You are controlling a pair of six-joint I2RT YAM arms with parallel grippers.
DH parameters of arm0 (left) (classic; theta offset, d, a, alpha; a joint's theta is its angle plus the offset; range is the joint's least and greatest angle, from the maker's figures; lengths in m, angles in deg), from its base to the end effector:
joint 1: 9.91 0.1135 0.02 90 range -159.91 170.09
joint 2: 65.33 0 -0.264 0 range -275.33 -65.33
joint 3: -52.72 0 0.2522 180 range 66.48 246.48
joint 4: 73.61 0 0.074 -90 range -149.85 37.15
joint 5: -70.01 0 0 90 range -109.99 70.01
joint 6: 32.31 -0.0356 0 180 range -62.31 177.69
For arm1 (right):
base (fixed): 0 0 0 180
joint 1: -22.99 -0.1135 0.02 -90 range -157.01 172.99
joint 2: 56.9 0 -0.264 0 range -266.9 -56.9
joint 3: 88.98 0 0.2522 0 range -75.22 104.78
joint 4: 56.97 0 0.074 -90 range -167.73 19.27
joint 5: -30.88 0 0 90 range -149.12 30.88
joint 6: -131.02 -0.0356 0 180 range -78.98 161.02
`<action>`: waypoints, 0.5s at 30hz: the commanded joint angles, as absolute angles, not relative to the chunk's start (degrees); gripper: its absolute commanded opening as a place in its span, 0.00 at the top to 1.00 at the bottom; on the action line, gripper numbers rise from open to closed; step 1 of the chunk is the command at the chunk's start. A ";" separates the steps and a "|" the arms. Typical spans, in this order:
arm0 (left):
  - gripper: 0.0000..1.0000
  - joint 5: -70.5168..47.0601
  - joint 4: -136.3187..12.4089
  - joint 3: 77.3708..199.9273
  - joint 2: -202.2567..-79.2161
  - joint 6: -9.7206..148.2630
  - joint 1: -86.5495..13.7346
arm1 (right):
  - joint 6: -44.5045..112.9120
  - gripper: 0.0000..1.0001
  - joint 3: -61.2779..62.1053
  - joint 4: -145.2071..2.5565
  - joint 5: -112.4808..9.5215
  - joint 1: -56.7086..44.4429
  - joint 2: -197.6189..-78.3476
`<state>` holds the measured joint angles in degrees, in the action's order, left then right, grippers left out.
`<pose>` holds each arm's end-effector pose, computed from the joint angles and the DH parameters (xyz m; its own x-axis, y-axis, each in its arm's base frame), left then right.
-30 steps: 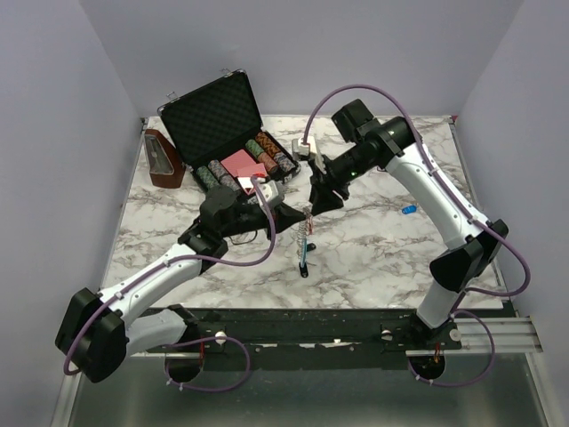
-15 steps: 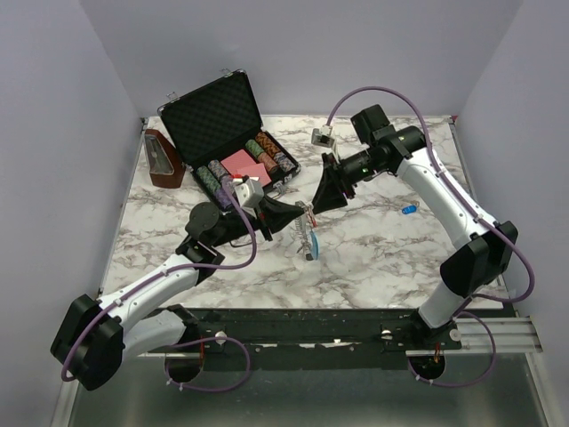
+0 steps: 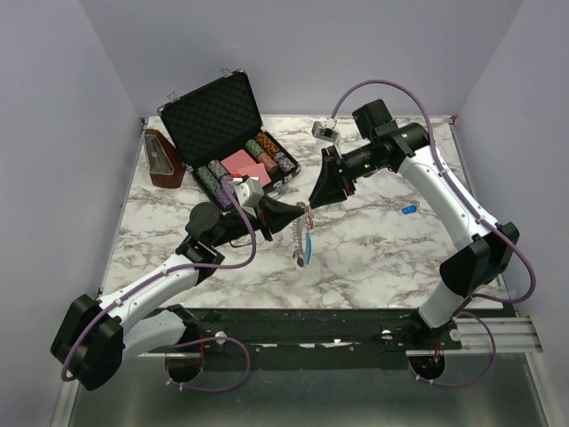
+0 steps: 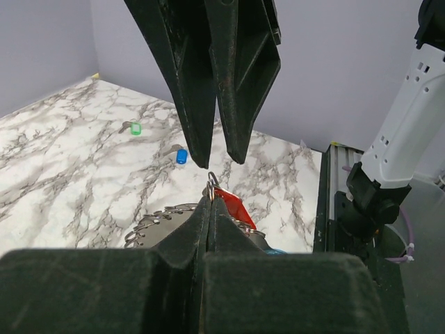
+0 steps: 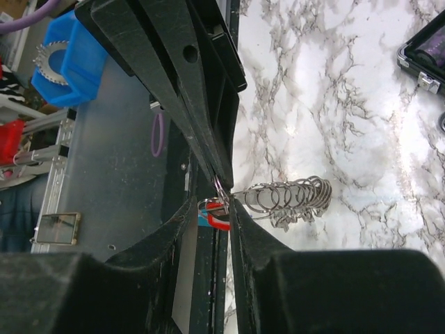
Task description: Put the keys on the keyring
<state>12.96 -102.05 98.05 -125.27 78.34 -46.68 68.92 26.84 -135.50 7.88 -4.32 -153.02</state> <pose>0.1748 -0.1548 0.3032 -0.1472 -0.2595 -0.9545 0.9335 0.2827 -0.2208 0.2791 0.1810 0.3858 -0.3899 -0.4071 -0.8260 -0.8883 -0.0701 0.4539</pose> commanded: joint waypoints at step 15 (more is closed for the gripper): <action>1.00 11.12 -104.06 98.91 -124.13 78.52 -46.82 | 70.90 0.73 25.68 -136.47 6.36 -6.01 -153.41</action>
<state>12.85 -101.94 98.05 -125.27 78.36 -46.68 69.77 26.69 -135.68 7.58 -5.56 -153.37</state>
